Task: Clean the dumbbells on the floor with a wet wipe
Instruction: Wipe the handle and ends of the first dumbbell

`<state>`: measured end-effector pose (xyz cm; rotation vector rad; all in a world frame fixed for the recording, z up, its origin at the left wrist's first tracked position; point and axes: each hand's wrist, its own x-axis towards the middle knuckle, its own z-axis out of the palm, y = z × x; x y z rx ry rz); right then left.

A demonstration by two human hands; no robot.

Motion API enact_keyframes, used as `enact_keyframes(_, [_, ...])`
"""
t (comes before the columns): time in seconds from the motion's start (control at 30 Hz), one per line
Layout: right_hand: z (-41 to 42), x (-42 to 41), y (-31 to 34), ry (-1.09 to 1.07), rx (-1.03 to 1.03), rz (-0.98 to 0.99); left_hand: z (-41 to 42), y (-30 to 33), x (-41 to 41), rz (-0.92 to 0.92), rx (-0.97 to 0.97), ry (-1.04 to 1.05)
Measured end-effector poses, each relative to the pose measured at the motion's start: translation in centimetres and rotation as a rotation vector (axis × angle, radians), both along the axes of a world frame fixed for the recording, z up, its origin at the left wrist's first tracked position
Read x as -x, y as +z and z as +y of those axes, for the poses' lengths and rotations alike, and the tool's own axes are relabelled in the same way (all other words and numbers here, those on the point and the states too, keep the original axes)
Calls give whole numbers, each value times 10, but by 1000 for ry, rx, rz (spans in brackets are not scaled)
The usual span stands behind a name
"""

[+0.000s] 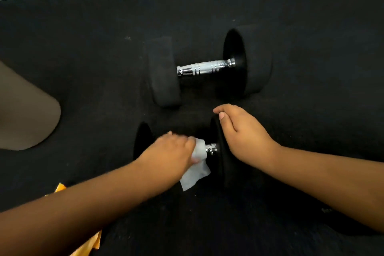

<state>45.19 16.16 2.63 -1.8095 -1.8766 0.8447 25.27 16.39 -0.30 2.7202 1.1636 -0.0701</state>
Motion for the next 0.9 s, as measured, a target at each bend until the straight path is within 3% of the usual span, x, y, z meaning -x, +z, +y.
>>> enact_keyframes(0.13, [1,0,-2,-23,-16,5,2,-4,-5,100,112,-68])
enact_keyframes(0.27, [6,1,-1,-47,18,21,28,6,-22,87,479,-57])
enact_keyframes(0.47, [12,-1,2,-22,68,23,32,7,-18,85,433,-166])
enact_keyframes(0.57, [11,-2,2,-5,60,23,43,18,-11,220,610,-97])
enact_keyframes(0.63, [10,-3,2,-15,55,26,48,21,-18,191,741,-40])
enact_keyframes(0.7, [9,-2,1,-17,57,28,43,17,-28,113,718,-35])
enact_keyframes(0.83, [8,-2,3,-8,47,32,28,2,-33,7,461,-98])
enact_keyframes(0.9, [6,-1,3,-4,35,31,30,2,-29,-18,526,-67])
